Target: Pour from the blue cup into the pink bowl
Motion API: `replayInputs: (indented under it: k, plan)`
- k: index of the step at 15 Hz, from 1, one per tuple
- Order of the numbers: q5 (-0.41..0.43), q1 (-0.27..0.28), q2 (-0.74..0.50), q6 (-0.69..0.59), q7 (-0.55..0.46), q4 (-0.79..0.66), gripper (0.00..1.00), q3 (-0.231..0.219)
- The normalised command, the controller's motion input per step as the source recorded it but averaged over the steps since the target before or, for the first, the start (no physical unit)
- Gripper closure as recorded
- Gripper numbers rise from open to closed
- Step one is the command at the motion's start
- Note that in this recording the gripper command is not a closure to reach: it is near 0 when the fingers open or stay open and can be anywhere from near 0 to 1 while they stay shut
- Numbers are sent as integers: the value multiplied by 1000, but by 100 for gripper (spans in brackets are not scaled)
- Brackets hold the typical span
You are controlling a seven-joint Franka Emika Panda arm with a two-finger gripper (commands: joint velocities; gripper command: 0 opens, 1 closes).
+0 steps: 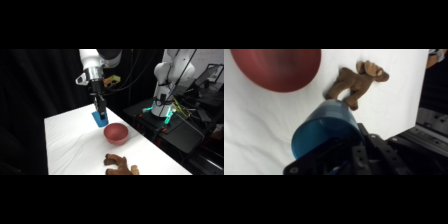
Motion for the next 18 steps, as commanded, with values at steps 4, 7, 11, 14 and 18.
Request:
replayInputs:
  k: [4,7,11,14,18]
  plan:
    - [-768,85,179,573,705,130,14,50]
    - [-643,78,337,418,694,285,14,-56]
    - [-262,109,462,155,400,389,14,-56]
    - [-171,171,481,132,283,377,14,-74]
    - [-140,165,418,59,202,389,14,-131]
